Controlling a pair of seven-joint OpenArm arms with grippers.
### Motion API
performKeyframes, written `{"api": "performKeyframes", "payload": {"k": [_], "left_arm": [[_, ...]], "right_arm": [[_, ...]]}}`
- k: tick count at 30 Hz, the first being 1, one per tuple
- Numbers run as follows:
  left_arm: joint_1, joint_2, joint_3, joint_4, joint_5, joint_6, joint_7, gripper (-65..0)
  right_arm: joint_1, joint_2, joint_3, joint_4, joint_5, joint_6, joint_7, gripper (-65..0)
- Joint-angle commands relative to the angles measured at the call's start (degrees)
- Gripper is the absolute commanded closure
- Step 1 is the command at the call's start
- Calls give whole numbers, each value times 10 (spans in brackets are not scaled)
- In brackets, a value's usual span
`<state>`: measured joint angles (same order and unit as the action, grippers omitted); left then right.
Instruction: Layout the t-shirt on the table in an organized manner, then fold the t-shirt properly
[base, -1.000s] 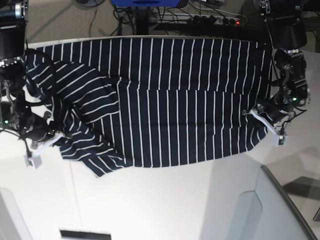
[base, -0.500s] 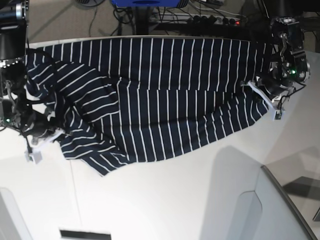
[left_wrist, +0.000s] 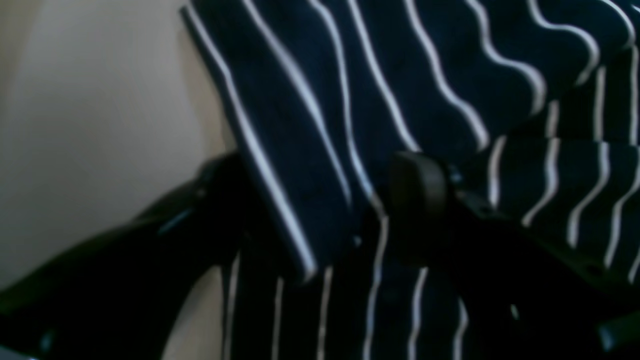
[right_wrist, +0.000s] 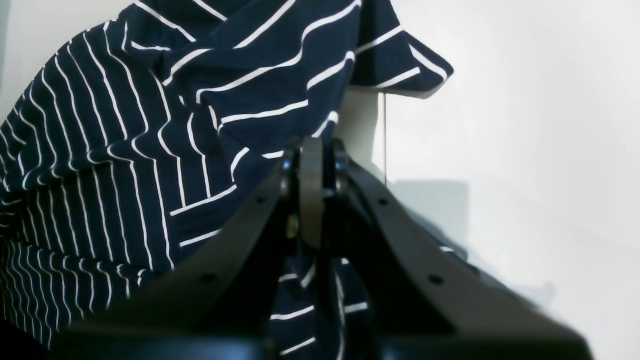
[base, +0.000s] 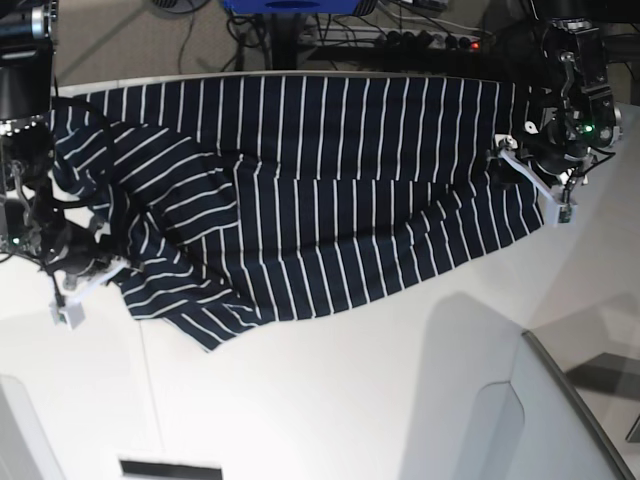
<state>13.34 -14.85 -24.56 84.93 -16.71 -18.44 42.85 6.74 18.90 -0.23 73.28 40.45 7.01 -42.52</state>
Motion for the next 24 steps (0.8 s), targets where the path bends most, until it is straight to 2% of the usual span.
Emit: {"api": "performKeyframes", "payload": {"k": [1,6,9,12,19,24], "left_arm": [[-1,-8,-28,11,4,4,-10,-441],[-49,8,-149,-22,8,3,-12,-451],[-102,-12,-185,-105,8,1,-13,-451],[-138,-31,-176,-170,5,0,-15,-451],[-168,-27,-172,-172,4,0,-16,-451],[-213,-30,-171,-222,4,0,-30,-451]], "right_arm": [[11,8,2,11,7,3,10,-2],[11,8,2,10,7,3,10,-2],[11,8,2,10,7,3,10,-2],[11,8,2,10,7,3,10,-2],[11,8,1,9,7,3,10,-2],[11,11,1,9,7,3,10,-2]]}}
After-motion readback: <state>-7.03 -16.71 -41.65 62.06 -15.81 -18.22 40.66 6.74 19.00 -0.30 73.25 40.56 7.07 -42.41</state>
